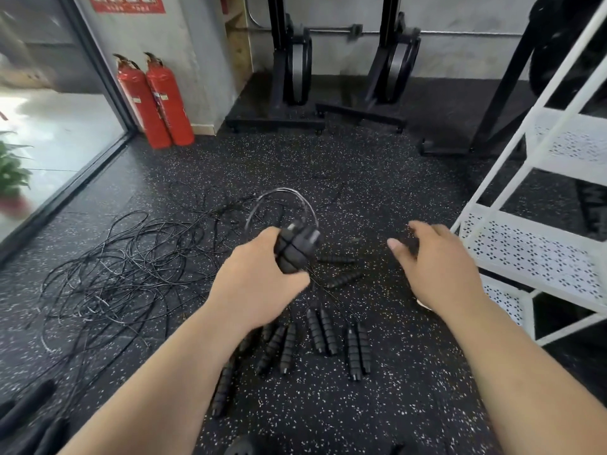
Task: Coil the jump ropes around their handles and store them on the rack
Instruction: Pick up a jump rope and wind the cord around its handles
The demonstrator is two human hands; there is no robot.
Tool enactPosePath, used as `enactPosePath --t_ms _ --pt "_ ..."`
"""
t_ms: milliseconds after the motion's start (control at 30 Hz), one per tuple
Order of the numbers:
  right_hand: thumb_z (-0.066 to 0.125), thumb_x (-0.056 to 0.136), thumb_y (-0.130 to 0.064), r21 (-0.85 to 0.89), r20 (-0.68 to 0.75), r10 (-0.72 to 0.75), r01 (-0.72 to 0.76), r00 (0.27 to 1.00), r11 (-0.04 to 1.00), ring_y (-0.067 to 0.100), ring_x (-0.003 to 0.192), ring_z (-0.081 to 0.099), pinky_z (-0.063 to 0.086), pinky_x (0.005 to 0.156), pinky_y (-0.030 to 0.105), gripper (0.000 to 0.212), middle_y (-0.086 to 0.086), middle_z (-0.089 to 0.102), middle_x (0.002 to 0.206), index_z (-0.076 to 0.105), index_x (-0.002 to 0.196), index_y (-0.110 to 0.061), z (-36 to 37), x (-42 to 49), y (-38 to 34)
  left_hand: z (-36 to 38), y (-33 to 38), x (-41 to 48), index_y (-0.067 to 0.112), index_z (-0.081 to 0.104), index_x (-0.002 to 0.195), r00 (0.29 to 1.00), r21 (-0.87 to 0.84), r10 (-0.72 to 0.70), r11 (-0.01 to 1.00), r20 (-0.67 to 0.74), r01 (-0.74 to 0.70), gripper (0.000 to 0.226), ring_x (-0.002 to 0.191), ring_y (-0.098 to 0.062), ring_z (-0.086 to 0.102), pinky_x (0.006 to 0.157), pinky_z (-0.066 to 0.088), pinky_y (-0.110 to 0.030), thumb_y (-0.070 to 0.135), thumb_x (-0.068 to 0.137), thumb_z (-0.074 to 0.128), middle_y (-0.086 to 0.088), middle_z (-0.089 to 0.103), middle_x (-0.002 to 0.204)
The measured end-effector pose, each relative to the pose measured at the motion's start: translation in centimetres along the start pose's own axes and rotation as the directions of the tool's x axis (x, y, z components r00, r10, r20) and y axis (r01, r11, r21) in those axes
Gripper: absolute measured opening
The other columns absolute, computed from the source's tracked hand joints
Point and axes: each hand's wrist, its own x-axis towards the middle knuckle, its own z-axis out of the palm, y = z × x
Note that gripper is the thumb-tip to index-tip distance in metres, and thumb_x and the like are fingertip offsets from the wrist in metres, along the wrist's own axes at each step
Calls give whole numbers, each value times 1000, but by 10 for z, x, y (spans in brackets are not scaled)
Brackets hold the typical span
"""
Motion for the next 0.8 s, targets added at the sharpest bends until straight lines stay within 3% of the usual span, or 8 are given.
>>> enactPosePath --t_ms 67,167,333,400,467,533,667,800 --pt "46 108 -49 69 -37 -130 133 991 989 25 133 55 50 103 40 45 0 63 141 68 138 -23 0 -4 -5 1 2 -7 38 50 107 993 270 112 958 -46 -96 36 80 -15 61 71 48 -34 43 80 73 16 62 91" --pt "68 101 -32 242 -154 -285 315 946 918 10 129 57 42 106 25 25 -17 64 134 74 125 -31 -10 -12 -23 3 3 -9 40 47 117 970 395 238 896 -43 -202 43 87 -18 61 72 47 -34 46 82 70 16 61 106" --pt "75 94 -17 258 -26 -473 463 880 848 2 159 13 19 125 31 75 -24 29 167 44 159 -37 -11 -23 -45 5 1 -9 42 45 132 944 439 328 846 20 -303 55 97 -17 66 71 44 -33 45 83 71 16 60 116" --pt "68 98 -10 274 39 -526 497 850 823 -1 156 21 21 128 31 64 -23 40 161 50 154 -35 -5 -23 -44 5 0 -8 44 45 132 933 433 358 835 39 -339 57 97 -16 66 72 46 -33 45 82 72 17 60 116" --pt "60 101 -9 325 99 -524 470 846 821 -5 127 51 45 108 30 44 -23 61 134 61 135 -36 -2 -23 -42 3 -2 -7 47 46 128 933 396 354 850 61 -348 55 93 -14 64 75 50 -34 45 79 72 18 61 111" --pt "53 107 -20 380 118 -505 431 855 819 -1 84 60 47 72 30 21 -18 67 95 62 116 -37 -1 -23 -41 2 -3 -7 48 49 119 948 285 308 905 77 -317 48 86 -10 62 75 52 -34 43 77 73 18 63 100" --pt "49 110 -37 437 82 -452 376 888 817 5 57 56 37 51 21 14 -20 64 71 62 105 -38 -12 -15 -38 5 -1 1 33 64 98 974 -208 190 965 126 -162 26 62 -1 54 61 44 -19 30 81 84 17 63 74" --pt "47 109 -48 507 -45 -355 328 934 797 15 58 55 43 60 31 23 -9 62 67 69 107 -41 -22 -12 -34 0 2 6 15 72 117 963 -741 -9 637 269 213 34 61 -14 51 59 46 -31 23 87 86 0 60 79"
